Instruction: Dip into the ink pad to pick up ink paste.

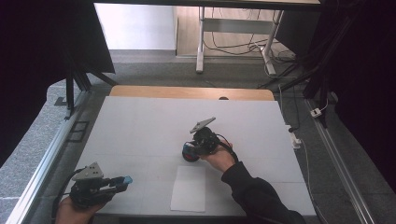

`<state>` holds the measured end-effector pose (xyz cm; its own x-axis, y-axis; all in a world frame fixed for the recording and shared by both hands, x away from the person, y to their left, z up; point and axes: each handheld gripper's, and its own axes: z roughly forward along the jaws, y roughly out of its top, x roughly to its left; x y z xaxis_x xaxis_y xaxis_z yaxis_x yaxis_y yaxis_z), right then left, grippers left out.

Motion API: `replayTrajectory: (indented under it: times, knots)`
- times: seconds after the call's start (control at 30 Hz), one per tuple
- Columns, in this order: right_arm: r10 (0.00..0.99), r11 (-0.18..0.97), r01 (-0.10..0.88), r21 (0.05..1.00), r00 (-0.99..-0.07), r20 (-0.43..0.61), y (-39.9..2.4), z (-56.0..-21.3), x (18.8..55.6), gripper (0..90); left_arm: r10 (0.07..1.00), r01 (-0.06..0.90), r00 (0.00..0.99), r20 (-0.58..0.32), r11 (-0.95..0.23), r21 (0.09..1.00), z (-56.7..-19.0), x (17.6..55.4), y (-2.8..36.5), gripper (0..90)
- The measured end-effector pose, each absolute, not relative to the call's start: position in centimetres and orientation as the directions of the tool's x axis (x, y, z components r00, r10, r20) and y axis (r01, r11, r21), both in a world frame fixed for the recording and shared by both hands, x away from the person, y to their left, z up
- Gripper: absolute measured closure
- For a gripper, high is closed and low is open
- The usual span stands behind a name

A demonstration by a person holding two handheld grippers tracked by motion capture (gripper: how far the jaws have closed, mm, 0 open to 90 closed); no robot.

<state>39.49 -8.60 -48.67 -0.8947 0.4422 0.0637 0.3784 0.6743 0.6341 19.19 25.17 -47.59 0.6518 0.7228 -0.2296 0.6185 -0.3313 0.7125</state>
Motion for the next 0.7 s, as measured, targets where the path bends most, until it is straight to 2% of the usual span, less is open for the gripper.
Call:
replayTrajectory:
  times: [0.33,0.7]
  knots:
    - [0.421,0.693,0.342,0.635,-0.906,0.028,-8.55,-48.55,39.18,71.3,0.721,0.619,0.651,-0.237,-0.323,0.716,-47.57,19.17,25.28,68.3]
    - [0.409,0.674,0.329,0.662,-0.912,0.037,-8.87,-47.87,38.84,71.3,0.718,0.623,0.649,-0.252,-0.311,0.718,-47.58,19.21,25.47,68.3]
